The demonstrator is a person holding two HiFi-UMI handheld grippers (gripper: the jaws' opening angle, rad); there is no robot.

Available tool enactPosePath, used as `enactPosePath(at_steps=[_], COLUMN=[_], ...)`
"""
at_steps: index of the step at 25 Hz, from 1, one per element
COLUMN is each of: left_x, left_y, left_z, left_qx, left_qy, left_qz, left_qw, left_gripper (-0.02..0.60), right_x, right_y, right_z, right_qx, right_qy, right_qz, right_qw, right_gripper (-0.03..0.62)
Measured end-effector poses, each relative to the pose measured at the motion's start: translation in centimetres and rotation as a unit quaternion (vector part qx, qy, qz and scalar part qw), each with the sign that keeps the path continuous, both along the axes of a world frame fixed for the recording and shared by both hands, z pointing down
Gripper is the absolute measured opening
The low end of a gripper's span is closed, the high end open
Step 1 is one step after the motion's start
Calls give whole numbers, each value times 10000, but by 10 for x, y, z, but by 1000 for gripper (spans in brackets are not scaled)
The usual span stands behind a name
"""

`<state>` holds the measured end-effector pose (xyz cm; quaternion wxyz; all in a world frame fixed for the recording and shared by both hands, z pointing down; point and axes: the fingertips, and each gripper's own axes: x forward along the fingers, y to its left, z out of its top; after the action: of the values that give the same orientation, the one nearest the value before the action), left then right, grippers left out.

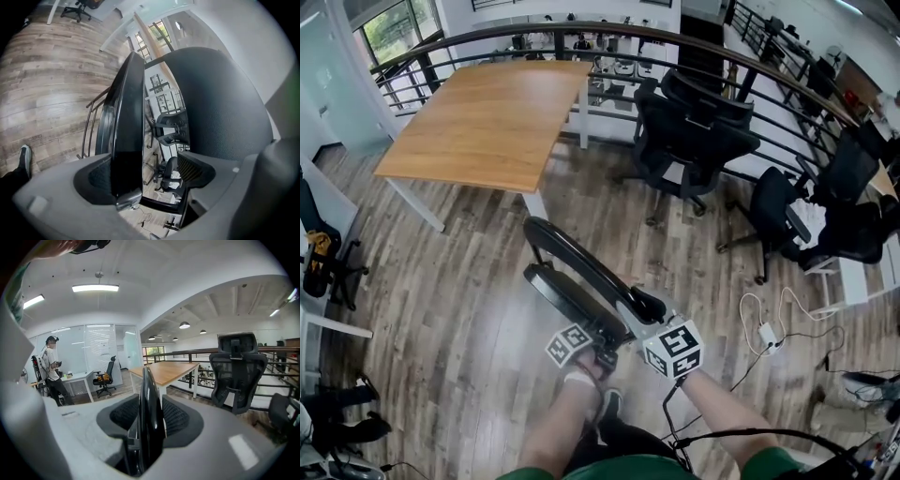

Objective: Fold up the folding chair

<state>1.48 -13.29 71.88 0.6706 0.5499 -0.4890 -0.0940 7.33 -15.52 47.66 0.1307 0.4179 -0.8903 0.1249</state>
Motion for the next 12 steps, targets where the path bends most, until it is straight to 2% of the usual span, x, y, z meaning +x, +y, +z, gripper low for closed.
enactPosePath(at_steps=[12], left_x=[24], left_y=[-22], left_z=[-6], left_qx=[-31], left_qy=[17], left_qz=[52], left_qw=[10000], left_gripper=[390], right_x=[-3], right_y=[5], right_z=[-3], right_qx=[68], right_qy=[146], right_qz=[-5], right_qw=[9999], right_gripper=[158])
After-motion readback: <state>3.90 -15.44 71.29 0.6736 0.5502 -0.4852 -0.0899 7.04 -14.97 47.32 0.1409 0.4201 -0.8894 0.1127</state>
